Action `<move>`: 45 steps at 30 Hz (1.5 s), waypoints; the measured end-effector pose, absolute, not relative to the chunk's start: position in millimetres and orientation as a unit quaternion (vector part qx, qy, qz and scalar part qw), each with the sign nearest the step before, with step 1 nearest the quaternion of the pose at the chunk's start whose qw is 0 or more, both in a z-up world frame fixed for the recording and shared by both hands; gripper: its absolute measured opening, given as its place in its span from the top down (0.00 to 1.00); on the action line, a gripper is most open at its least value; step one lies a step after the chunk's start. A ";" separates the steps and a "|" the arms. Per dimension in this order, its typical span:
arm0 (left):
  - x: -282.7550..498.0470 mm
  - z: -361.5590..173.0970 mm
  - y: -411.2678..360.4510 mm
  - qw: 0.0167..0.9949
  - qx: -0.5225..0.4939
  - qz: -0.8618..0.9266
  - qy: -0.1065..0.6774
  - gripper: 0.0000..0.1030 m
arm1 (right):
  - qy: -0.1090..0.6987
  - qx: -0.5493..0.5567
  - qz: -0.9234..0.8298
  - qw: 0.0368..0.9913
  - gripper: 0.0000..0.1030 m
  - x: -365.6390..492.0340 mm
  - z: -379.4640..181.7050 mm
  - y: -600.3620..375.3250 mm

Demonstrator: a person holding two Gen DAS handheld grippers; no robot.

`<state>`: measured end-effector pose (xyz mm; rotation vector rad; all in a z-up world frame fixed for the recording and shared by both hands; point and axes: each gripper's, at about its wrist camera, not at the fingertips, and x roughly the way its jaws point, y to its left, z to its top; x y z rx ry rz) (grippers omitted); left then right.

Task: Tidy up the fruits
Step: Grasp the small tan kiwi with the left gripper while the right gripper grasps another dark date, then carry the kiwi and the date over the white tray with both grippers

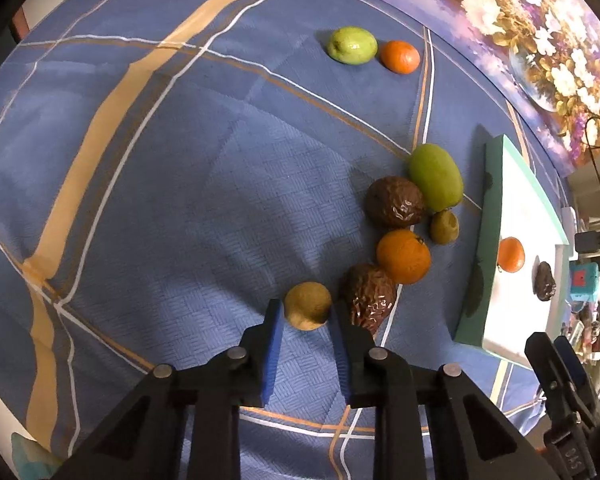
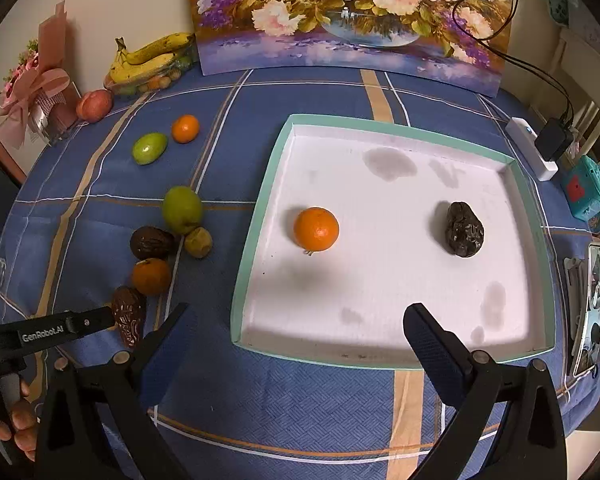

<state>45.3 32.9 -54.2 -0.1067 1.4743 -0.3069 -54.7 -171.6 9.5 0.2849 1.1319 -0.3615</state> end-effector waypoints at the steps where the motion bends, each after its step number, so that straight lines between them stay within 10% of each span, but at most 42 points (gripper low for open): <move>1: 45.3 -54.1 31.8 0.729 -0.047 -0.139 0.669 0.76 | 0.531 0.134 -0.170 0.819 0.01 -54.9 9.6 -171.6; 26: 69.1 -21.6 80.6 0.793 -0.074 -0.027 0.604 0.76 | 0.480 0.161 -0.016 0.862 0.01 -21.5 6.8 -108.0; 31: 72.0 -24.9 79.8 0.790 -0.076 -0.026 0.607 0.76 | 0.490 0.164 -0.019 0.856 0.38 -15.2 -4.7 -101.9; 45: 74.3 -30.6 81.4 0.786 -0.077 -0.028 0.612 0.76 | 0.541 0.171 0.039 0.823 0.65 2.4 -37.9 -75.7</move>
